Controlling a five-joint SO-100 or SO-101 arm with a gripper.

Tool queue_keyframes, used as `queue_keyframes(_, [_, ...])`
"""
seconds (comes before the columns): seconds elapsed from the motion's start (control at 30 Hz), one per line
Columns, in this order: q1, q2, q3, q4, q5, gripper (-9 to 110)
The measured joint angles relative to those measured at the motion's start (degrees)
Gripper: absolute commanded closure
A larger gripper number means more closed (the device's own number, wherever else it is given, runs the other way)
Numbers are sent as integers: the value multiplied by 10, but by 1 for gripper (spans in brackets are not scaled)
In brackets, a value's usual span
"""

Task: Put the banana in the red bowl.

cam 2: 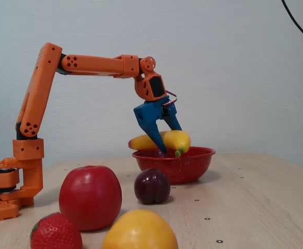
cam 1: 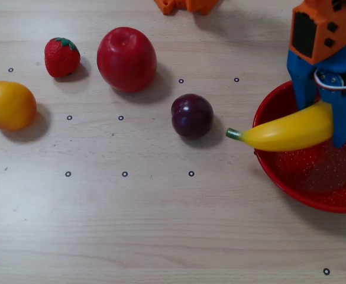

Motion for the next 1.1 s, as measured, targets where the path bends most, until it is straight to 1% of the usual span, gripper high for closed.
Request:
queue_keyframes(0.1, [0, 1, 1, -4, 1, 63])
queue_keyframes(0.2, [0, 2, 0, -3, -4, 62])
queue_keyframes(0.27, [0, 3, -2, -3, -14, 66])
queue_keyframes(0.43, [-3, 26, -43, 21, -31, 83])
queue_keyframes(0.5, [-12, 54, -62, 32, -36, 87])
queue_keyframes(0.63, [-51, 102, -73, 47, -37, 101])
queue_keyframes(0.8, [-91, 134, -52, 47, -39, 101])
queue_keyframes(0.9, [-110, 189, 8, 35, -37, 101])
queue_keyframes(1.1, [-172, 331, 173, -35, -55, 101])
